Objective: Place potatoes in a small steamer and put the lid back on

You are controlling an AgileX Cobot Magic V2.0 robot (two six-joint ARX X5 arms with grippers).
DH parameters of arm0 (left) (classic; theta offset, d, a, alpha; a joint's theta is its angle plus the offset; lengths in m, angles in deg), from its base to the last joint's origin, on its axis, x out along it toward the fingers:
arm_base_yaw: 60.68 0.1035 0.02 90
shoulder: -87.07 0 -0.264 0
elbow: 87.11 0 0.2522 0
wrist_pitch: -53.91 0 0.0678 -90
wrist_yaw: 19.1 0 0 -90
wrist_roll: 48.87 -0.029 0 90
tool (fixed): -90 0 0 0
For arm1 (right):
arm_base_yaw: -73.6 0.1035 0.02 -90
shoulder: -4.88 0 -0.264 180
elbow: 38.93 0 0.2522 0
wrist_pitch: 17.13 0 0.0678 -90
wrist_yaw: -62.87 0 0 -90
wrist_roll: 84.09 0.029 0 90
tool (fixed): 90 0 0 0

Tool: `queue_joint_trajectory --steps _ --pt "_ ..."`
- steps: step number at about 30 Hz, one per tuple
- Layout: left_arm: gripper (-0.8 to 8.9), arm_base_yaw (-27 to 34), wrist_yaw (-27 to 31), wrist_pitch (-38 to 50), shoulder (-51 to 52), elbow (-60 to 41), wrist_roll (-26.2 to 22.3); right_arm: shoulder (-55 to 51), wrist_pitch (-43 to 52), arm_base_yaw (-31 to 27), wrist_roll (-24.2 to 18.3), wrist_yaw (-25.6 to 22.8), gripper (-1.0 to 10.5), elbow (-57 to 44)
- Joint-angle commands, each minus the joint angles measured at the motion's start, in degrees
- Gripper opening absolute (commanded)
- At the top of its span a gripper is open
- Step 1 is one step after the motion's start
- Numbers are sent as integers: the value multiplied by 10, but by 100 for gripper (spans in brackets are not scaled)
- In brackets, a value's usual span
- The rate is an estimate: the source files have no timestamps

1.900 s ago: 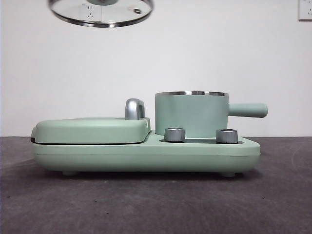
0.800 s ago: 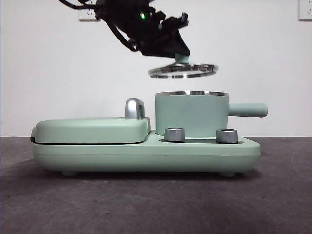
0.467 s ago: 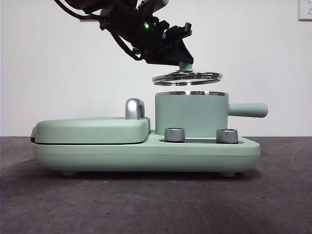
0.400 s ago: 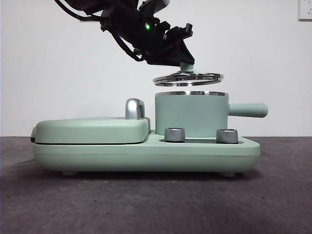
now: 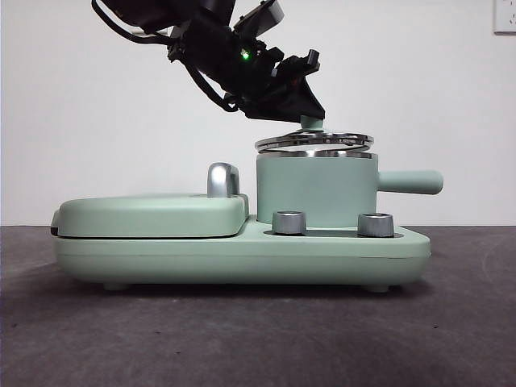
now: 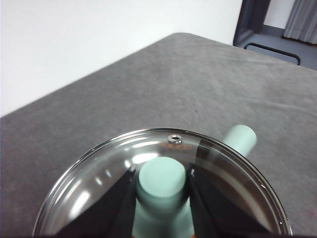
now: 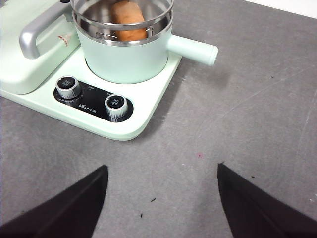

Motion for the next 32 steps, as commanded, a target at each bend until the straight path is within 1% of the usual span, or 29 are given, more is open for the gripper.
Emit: queue_joint_trajectory --steps 1,5,12,16,29,32 --pt "14 -6 -12 7 -8 21 -12 3 6 2 6 -1 347 2" --pt "14 -8 -16 -4 -8 21 -25 3 6 2 8 -1 347 2" --pt "14 -8 -16 -8 -8 21 -27 3 6 2 9 -1 347 2" --pt "14 -8 -16 -8 -10 21 -38 3 6 2 9 -1 347 2" --pt "14 -10 -16 -16 -28 21 -38 3 6 2 12 -1 347 2" --pt "14 -10 -26 -27 -28 21 -38 3 6 2 12 -1 347 2"
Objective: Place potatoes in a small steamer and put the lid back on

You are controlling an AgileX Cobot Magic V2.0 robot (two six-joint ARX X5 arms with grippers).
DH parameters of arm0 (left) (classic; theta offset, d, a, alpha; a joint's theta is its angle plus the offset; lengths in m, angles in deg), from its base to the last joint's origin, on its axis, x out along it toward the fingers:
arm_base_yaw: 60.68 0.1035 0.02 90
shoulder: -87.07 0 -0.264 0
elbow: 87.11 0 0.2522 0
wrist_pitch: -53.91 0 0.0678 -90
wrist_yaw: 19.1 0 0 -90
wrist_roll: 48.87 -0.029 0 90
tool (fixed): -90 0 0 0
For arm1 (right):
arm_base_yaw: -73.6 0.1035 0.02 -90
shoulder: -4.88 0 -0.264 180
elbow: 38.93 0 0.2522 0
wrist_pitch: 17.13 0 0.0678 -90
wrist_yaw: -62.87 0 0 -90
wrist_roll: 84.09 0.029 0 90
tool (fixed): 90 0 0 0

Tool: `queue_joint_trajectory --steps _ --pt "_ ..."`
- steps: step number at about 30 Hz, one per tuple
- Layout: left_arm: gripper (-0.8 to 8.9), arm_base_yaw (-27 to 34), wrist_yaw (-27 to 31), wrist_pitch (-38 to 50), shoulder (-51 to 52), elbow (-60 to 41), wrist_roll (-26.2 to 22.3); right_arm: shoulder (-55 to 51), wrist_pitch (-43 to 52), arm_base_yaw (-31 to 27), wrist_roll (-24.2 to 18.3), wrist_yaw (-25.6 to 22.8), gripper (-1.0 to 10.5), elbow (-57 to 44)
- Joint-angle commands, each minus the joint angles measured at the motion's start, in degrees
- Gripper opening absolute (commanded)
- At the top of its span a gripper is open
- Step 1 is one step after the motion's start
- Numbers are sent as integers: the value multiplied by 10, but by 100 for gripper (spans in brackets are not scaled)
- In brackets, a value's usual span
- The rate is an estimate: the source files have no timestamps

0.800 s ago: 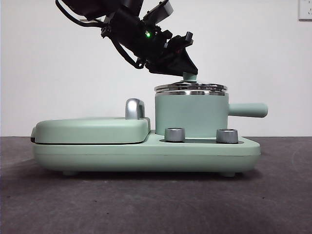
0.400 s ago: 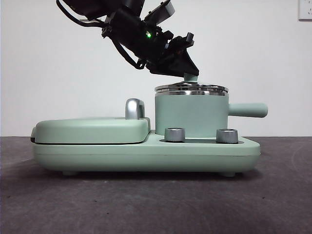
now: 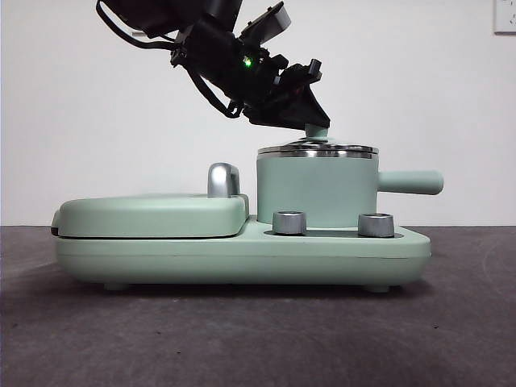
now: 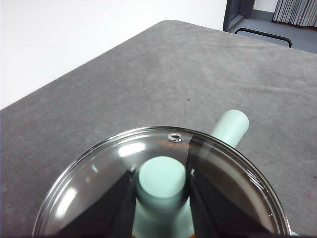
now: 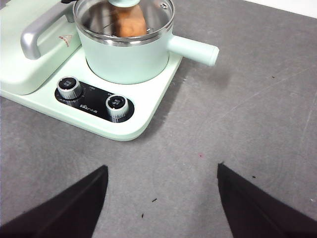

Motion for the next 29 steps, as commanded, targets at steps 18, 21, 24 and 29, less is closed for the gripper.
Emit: queue_joint_trajectory --steps 18,21,24,29 --pt "348 -6 -35 -39 -3 15 0 3 -8 2 20 0 347 2" --pt "389 -4 -35 -40 18 15 -1 3 -9 2 21 0 347 2" --pt "388 2 -35 -55 47 15 0 3 -9 2 21 0 347 2" --pt "391 24 -35 -120 108 15 14 3 -9 2 21 0 347 2"
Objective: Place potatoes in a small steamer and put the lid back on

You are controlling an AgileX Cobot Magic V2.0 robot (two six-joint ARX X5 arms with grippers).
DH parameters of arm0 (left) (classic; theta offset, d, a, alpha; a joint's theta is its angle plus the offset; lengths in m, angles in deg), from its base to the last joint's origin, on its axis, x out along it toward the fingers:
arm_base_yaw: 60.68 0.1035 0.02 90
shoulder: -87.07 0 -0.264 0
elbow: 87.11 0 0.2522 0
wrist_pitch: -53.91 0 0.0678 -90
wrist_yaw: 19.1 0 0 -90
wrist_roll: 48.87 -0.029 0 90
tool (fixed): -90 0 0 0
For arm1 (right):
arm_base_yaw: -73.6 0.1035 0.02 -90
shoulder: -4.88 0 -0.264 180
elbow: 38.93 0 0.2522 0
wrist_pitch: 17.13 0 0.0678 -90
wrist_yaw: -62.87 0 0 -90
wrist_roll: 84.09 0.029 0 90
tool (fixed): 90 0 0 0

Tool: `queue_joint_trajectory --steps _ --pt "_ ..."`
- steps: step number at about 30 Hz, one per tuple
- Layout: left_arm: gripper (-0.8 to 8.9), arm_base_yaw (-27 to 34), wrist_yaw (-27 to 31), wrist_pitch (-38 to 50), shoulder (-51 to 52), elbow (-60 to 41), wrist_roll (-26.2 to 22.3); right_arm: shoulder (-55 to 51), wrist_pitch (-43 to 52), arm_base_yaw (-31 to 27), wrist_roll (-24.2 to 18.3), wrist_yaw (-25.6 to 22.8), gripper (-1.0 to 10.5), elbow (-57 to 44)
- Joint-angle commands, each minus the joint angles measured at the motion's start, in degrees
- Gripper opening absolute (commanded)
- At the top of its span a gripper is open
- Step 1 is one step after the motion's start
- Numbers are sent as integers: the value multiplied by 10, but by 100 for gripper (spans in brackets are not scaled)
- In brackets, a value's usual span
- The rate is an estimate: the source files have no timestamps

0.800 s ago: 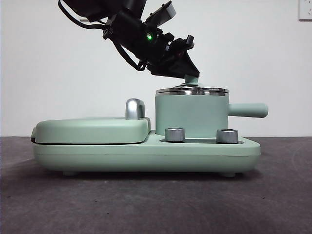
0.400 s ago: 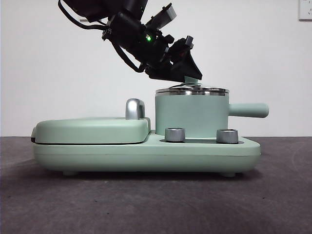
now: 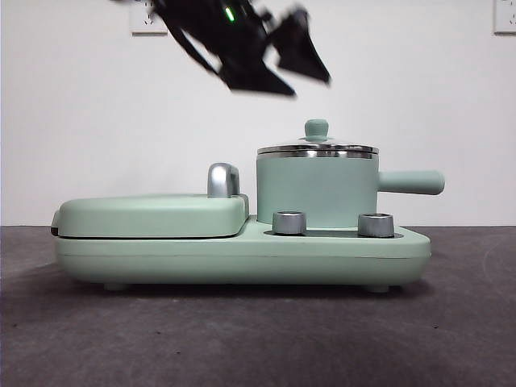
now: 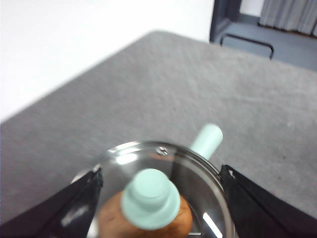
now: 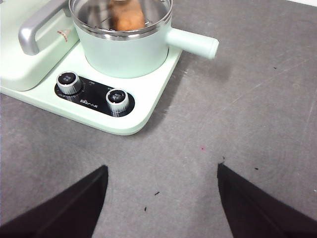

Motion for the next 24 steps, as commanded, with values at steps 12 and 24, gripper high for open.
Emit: queue_joint_trajectory --steps 12,24 --pt "411 87 -28 -117 167 -63 52 3 4 2 12 2 347 2" --pt "411 163 7 -82 425 -341 143 3 3 2 23 21 347 2"
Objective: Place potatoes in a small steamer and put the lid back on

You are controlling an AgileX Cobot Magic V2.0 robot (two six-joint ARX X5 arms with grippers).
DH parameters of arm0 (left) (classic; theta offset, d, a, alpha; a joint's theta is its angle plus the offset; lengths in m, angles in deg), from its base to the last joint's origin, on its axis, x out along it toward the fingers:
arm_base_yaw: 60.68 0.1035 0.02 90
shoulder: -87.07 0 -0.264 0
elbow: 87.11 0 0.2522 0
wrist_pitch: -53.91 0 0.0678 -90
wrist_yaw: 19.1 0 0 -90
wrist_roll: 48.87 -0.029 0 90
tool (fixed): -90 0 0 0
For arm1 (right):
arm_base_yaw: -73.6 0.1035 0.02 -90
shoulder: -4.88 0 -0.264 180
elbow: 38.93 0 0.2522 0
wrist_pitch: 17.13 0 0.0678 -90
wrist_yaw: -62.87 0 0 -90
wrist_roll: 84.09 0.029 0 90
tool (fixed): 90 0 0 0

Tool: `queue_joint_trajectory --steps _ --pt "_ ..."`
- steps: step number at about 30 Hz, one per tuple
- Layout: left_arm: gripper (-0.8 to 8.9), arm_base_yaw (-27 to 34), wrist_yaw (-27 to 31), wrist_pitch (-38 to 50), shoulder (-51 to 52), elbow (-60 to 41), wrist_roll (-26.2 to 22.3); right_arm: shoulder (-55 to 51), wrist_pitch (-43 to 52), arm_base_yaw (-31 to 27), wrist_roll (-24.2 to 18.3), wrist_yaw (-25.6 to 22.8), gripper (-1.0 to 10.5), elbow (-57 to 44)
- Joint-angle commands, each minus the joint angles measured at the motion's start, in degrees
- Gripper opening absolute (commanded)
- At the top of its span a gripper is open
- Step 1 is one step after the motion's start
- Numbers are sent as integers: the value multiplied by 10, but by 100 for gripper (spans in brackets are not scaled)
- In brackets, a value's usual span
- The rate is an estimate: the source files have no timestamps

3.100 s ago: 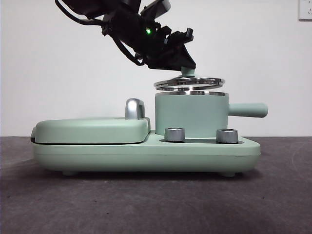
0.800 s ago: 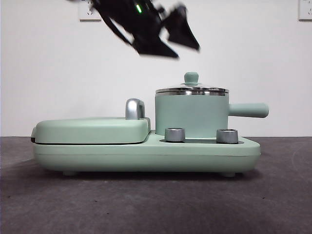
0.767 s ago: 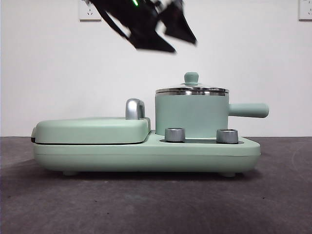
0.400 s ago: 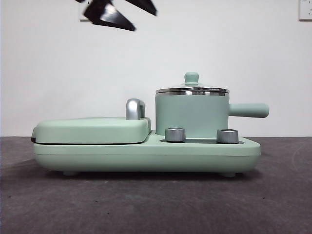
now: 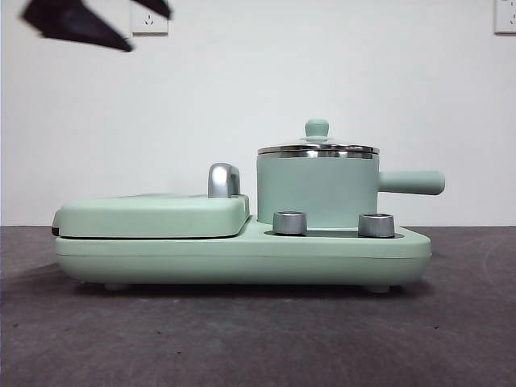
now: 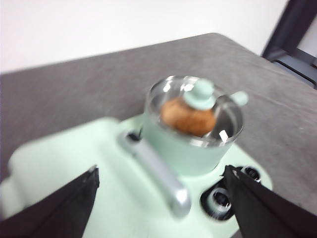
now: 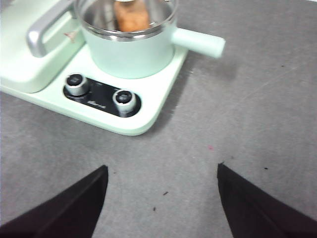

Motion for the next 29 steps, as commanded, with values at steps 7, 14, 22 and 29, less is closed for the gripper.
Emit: queue_joint_trajectory --steps 7,14,22,29 --pt "410 9 81 -32 191 -113 74 3 3 2 14 15 348 2" --pt "401 9 115 -162 301 -124 80 3 3 2 14 20 348 2" --pt "403 9 118 -231 358 -124 119 3 3 2 14 19 348 2" --pt "6 8 117 -228 374 -124 114 3 10 2 10 19 16 2"
